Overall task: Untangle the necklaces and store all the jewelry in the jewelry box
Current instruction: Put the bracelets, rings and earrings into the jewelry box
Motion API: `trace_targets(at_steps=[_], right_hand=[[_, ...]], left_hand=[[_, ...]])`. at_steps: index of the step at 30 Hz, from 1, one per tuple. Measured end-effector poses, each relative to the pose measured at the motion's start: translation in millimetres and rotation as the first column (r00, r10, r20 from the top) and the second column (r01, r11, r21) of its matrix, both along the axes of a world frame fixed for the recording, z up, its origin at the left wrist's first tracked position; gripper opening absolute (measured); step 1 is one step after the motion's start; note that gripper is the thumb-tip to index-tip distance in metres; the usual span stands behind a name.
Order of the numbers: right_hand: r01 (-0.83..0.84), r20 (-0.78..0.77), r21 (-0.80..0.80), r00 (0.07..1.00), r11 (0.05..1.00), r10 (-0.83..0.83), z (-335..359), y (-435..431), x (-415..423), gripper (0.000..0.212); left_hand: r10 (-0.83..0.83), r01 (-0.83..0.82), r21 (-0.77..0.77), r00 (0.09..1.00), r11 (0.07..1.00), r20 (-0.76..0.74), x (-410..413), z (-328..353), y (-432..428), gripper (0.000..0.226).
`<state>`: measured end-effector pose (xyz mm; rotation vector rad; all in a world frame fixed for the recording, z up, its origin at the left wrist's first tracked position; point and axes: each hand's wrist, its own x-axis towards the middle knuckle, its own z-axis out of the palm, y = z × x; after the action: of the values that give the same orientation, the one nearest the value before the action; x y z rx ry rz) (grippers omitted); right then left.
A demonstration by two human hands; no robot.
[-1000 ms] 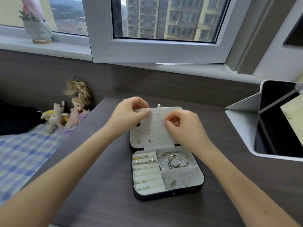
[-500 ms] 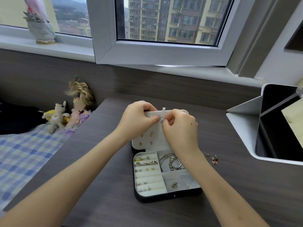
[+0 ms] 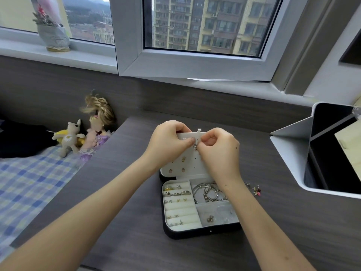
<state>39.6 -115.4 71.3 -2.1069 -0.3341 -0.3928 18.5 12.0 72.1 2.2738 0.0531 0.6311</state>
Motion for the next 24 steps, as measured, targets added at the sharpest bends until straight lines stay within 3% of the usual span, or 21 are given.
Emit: trace_targets(at_steps=[6, 15, 24], right_hand=[[0.047, -0.010, 0.024, 0.999, 0.999, -0.047, 4.4, -3.2, -0.8, 0.020], [0.094, 0.276, -0.008, 0.957, 0.995, -0.089, -10.1, 12.0, -15.4, 0.025], [0.002, 0.185, -0.062, 0.983, 0.998, 0.010, -2.3, 3.3, -2.3, 0.025]], left_hand=[[0.028, -0.029, 0.027, 1.000, 0.999, 0.010, -2.3, 0.1, -3.4, 0.009], [0.023, -0.022, 0.041, 1.000, 0.999, -0.009, -2.9, 3.4, -5.0, 0.008], [0.009, -0.007, 0.067, 0.999, 0.998, -0.034, -0.3, 3.2, -3.7, 0.005]])
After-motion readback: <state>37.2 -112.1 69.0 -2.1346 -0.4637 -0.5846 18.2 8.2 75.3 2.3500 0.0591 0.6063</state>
